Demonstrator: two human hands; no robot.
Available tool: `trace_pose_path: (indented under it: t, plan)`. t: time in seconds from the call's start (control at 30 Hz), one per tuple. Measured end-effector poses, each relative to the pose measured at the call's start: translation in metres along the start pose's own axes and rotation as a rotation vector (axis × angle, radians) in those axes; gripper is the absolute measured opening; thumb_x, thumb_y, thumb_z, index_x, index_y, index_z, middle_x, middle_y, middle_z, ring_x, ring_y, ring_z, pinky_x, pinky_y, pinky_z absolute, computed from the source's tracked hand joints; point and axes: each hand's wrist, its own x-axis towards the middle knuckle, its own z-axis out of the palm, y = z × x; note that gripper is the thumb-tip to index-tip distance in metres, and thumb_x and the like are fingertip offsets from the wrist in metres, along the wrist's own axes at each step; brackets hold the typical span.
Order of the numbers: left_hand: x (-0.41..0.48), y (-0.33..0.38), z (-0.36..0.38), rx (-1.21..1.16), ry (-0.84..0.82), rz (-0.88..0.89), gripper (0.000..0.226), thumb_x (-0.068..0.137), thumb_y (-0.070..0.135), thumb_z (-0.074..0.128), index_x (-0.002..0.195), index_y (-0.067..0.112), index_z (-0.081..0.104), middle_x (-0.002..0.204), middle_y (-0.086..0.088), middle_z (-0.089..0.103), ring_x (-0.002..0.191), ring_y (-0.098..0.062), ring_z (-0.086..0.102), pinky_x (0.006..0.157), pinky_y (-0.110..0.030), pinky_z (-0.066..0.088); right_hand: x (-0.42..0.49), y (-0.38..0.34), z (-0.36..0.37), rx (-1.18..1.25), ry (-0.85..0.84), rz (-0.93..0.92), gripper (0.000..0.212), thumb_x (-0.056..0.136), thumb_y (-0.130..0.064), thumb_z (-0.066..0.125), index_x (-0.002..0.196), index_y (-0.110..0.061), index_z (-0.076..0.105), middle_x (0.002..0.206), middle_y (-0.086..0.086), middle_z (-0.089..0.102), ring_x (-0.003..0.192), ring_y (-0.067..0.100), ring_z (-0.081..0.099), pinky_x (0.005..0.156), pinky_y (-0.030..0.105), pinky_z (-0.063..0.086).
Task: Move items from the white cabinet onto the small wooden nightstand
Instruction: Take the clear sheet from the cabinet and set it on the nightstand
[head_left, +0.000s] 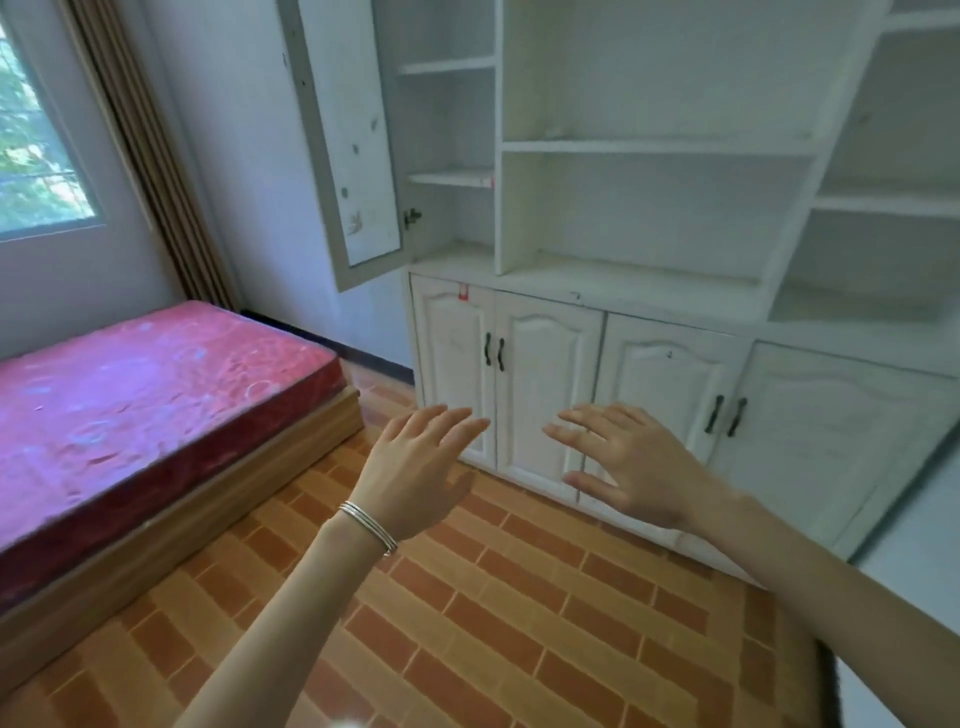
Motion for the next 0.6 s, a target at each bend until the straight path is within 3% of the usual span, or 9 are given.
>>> trace_pose_path:
  t: [0.2, 0.33, 0.6]
  plan:
    - [0.089, -0.044, 0.004, -0.019, 0.071, 0.154, 0.053, 0.088, 0.049, 0.051, 0.136, 0.026, 0.046, 0.135, 0.001, 0.052, 0.123, -0.024, 0.049, 0.099, -0.043, 0.038, 0.041, 0.037, -0.02, -0.038, 0.054, 0.155, 0.07, 0.086, -0.067, 0.004, 0.141, -0.032, 0.03, 0.144, 0.001, 0.04, 0.133, 0.019, 0.034, 0.109, 0.04, 0.022]
    - [0.148, -0.063, 0.002, -0.024, 0.107, 0.27, 0.052, 0.09, 0.05, 0.043, 0.135, 0.023, 0.046, 0.136, -0.001, 0.051, 0.123, -0.026, 0.048, 0.099, -0.043, 0.037, 0.06, 0.061, -0.039, -0.077, 0.135, 0.225, 0.064, 0.089, -0.063, 0.013, 0.141, -0.03, 0.031, 0.144, 0.001, 0.04, 0.133, 0.018, 0.033, 0.11, 0.042, 0.024]
    - [0.233, -0.037, 0.038, -0.118, 0.128, 0.39, 0.056, 0.086, 0.052, 0.034, 0.133, 0.023, 0.047, 0.133, -0.002, 0.053, 0.121, -0.024, 0.049, 0.098, -0.041, 0.039, 0.075, 0.122, -0.041, -0.124, 0.213, 0.296, 0.055, 0.091, -0.054, 0.028, 0.14, -0.03, 0.032, 0.144, 0.0, 0.04, 0.132, 0.016, 0.033, 0.109, 0.038, 0.023]
